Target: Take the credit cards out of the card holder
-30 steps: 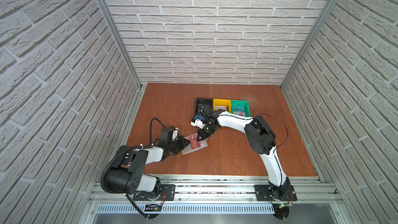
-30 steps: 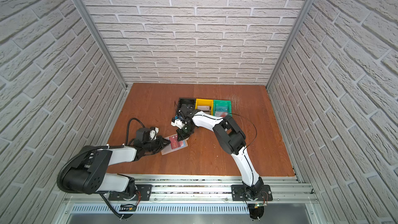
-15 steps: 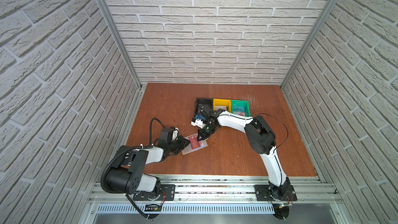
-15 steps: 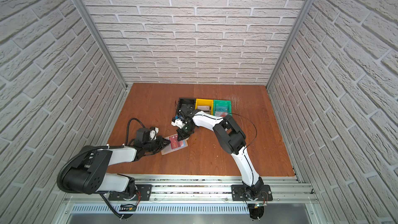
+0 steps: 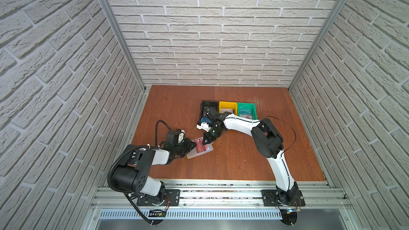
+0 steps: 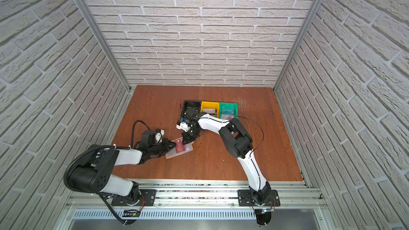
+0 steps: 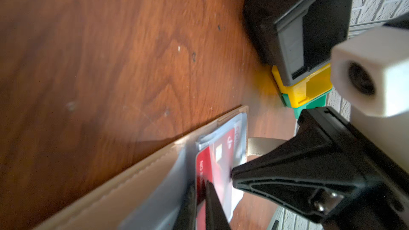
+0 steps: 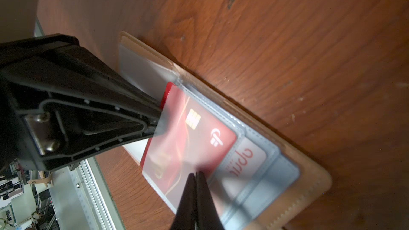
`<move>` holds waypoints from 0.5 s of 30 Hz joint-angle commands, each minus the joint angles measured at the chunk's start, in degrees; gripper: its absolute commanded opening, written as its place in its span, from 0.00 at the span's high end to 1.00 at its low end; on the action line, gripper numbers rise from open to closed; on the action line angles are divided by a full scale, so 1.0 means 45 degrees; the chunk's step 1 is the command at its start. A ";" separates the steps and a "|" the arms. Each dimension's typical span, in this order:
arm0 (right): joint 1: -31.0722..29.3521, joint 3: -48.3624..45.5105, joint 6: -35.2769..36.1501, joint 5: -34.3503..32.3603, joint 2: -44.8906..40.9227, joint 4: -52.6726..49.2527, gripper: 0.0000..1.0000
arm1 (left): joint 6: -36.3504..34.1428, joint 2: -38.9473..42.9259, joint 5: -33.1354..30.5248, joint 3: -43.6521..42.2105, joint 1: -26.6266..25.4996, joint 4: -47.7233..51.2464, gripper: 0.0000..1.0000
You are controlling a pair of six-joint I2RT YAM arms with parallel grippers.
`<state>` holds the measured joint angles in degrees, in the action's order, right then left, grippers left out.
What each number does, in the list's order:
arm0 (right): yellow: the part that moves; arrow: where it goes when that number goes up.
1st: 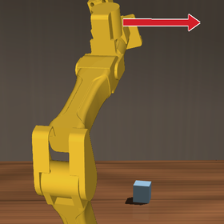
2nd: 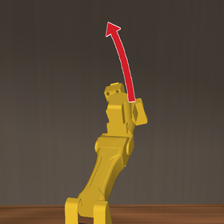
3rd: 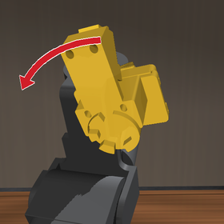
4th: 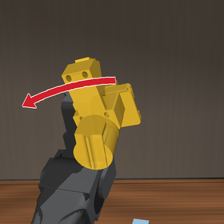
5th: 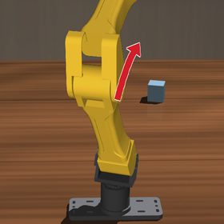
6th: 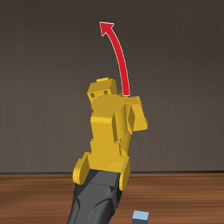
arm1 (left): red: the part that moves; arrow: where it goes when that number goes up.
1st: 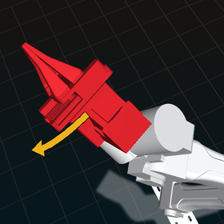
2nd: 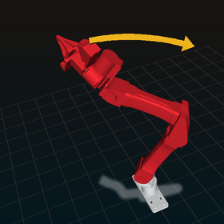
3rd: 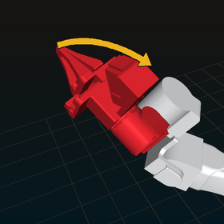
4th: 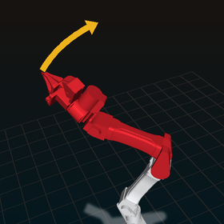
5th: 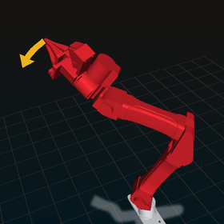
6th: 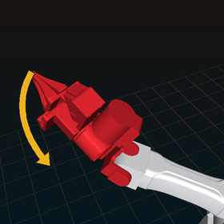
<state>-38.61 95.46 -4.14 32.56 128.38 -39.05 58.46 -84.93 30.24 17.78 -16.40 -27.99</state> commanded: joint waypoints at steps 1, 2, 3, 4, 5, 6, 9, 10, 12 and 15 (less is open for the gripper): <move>0.0053 -0.0335 -0.0003 -0.0750 0.0525 -0.0151 0.93 | -0.0051 -0.0501 -0.0353 -0.0016 -0.0163 0.0350 0.90; 0.0086 -0.0347 -0.0016 -0.0750 0.0498 -0.0149 0.93 | -0.0041 -0.0508 -0.0333 -0.0016 -0.0153 0.0378 0.92; 0.0084 -0.0360 -0.0035 -0.0707 0.0510 -0.0131 0.93 | -0.0079 -0.0489 -0.0300 -0.0045 -0.0158 0.0413 0.94; 0.0103 -0.0406 -0.0088 -0.0646 0.0480 -0.0082 0.93 | -0.0118 -0.0456 -0.0304 -0.0074 -0.0164 0.0508 0.96; 0.0151 -0.0451 -0.0158 -0.0528 0.0458 -0.0021 0.94 | -0.0172 -0.0417 -0.0313 -0.0118 -0.0144 0.0614 0.97; 0.0179 -0.0486 -0.0244 -0.0468 0.0441 0.0047 0.94 | -0.0217 -0.0376 -0.0332 -0.0159 -0.0126 0.0712 0.98; 0.0325 -0.0617 -0.0434 -0.0406 0.0410 0.0194 0.93 | -0.0436 -0.0137 -0.0457 -0.0296 0.0026 0.1262 1.00; 0.0381 -0.0615 -0.0482 -0.0408 0.0438 0.0164 0.94 | -0.0503 -0.0004 -0.0515 -0.0351 0.0121 0.1480 1.00; 0.0468 -0.0610 -0.0522 -0.0389 0.0488 0.0127 0.94 | -0.0714 0.0241 -0.0572 -0.0396 0.0234 0.1893 1.00; 0.0576 -0.0652 -0.0592 -0.0360 0.0511 0.0121 0.93 | -0.1006 0.0539 -0.0612 -0.0397 0.0401 0.2464 1.00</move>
<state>-37.06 94.26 -5.93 34.76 128.38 -37.85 56.95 -82.98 30.65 17.78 -15.46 -25.87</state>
